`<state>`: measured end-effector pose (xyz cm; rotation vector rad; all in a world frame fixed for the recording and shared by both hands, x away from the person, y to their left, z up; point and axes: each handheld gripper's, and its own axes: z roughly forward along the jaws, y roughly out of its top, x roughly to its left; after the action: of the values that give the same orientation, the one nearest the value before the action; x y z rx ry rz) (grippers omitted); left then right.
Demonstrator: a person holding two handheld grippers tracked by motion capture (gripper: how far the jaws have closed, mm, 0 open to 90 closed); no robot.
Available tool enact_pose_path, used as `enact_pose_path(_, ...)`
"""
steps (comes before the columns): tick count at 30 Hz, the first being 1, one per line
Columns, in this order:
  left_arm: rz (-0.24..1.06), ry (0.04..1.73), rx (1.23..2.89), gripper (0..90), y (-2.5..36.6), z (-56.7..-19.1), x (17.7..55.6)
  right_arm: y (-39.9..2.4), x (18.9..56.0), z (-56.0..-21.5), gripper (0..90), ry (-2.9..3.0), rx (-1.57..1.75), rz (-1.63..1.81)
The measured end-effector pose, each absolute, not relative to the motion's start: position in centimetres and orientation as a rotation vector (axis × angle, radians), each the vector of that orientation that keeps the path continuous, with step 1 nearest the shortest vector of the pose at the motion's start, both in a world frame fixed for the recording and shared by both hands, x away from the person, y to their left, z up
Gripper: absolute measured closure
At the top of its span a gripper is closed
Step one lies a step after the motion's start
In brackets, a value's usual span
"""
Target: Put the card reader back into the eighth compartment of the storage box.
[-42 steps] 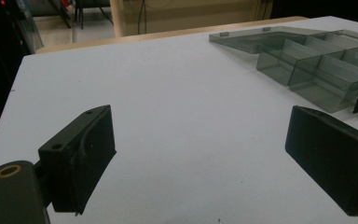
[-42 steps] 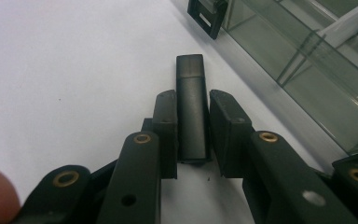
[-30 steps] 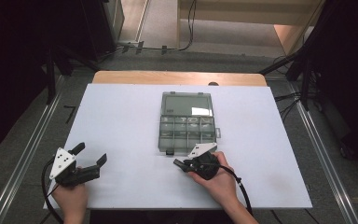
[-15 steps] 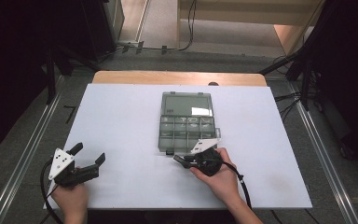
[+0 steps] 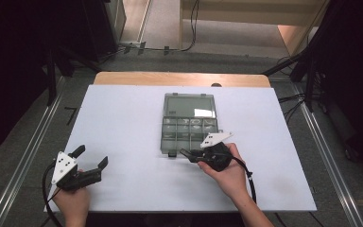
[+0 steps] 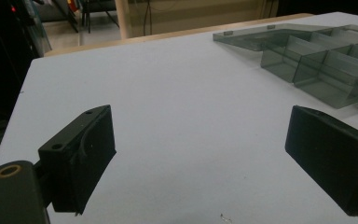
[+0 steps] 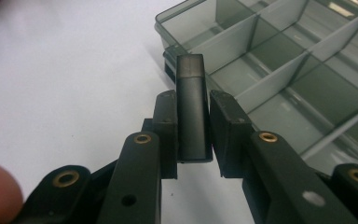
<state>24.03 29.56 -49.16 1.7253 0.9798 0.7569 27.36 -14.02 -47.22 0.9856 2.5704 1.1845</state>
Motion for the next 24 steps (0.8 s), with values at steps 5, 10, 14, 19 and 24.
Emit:
enact_pose_path(5, 0.733, 1.006, 1.727, 8.7, 29.8, -49.1, 24.4, -14.8, 27.6, -46.6, 71.3, 2.548, 1.003, 1.197)
enact_pose_path(10, 0.724, 0.985, 1.721, 8.6, 29.8, -49.0, 24.3, -15.6, 27.7, -46.3, 71.4, 2.525, 1.017, 1.208)
enact_pose_path(14, 0.731, 0.996, 1.704, 8.6, 29.9, -49.0, 24.2, -15.7, 27.8, -46.3, 71.4, 2.522, 1.026, 1.2)
enact_pose_path(19, 0.731, 0.982, 1.692, 8.6, 30.0, -48.9, 24.1, -15.5, 27.9, -46.4, 71.3, 2.527, 1.023, 1.19)
enact_pose_path(24, 0.727, 0.984, 1.696, 8.6, 30.0, -48.9, 24.1, -15.6, 28.0, -46.4, 71.3, 2.52, 1.025, 1.192)
